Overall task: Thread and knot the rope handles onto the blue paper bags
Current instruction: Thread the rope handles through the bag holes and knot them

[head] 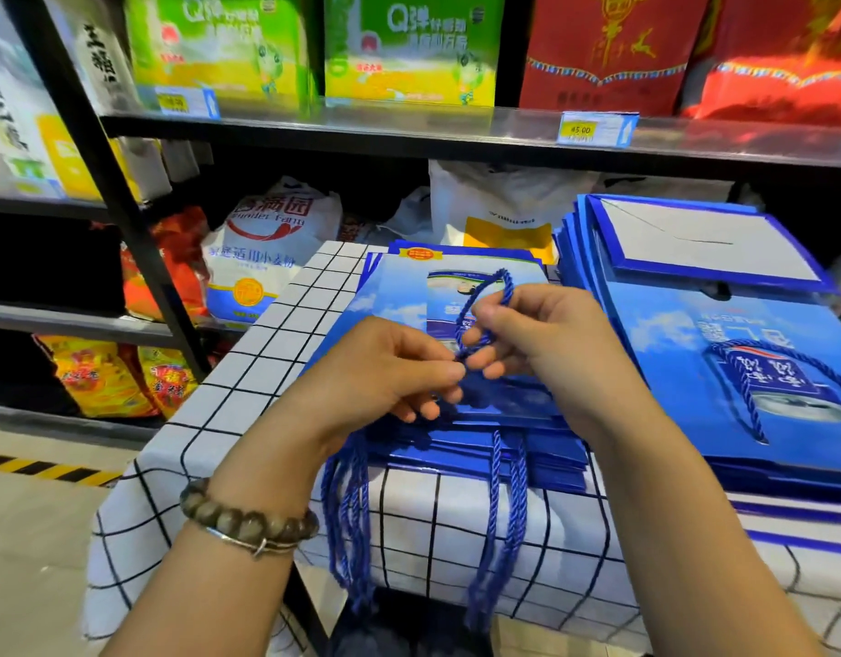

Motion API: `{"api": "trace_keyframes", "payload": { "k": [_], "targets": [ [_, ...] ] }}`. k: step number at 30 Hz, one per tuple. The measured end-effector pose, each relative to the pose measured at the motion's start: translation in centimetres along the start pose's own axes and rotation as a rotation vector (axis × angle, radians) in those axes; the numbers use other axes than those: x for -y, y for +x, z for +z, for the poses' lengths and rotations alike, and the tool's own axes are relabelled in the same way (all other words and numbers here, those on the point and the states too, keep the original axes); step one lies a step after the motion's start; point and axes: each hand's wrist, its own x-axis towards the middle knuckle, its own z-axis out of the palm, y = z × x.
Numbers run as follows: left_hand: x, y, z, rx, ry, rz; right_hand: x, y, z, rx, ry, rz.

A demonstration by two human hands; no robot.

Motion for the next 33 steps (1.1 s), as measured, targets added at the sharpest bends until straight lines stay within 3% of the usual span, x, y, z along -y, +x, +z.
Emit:
{"api": "trace_keyframes", "payload": {
  "k": [3,6,8,10,14,16,19,28,31,33],
  "targets": [
    [0.2,0.4,-0.6,-0.126,0.089,0.022,-0.9,0.6,0.5,-0.055,-0.140,-0.019],
    [0.5,0.5,-1.1,-0.185,0.168,0.064,-2.5,0.5,-0.3,-0.199,-0.635,-0.322],
    [0.8,0.6,-1.1,-0.150,0.185,0.091,-3.0,0.2,-0.4,-0.051,-0.798,-0.464],
    [1.1,0.8,-0.9,-0.124,0.201,0.112,-3.7,0.4,-0.3,0.067,-0.766,-0.480],
    [1.7,0.8,-0.8,-0.143,0.245,0.158,-3.6,0.3,-0.3,0.055,-0.487,-0.373],
    [2.3,0.5,-1.0,-0.170,0.482,0.183,-3.8,0.4,-0.4,0.056,-0.489,-0.329],
    [3.2,-0.4,-1.4,-0.071,0.801,0.134,-3.8,0.6,-0.5,0.081,-0.590,-0.294],
    [3.7,-0.4,-2.3,-0.062,0.561,0.101,-3.3,1.1,-0.3,0.274,-0.804,-0.232],
    [3.6,-0.2,-2.4,-0.117,0.477,0.108,-3.2,1.3,-0.1,0.319,-0.844,-0.220],
    [3.4,-0.2,-2.3,-0.193,0.501,0.156,-3.2,1.4,0.0,0.367,-0.996,-0.267]
  ]
}}
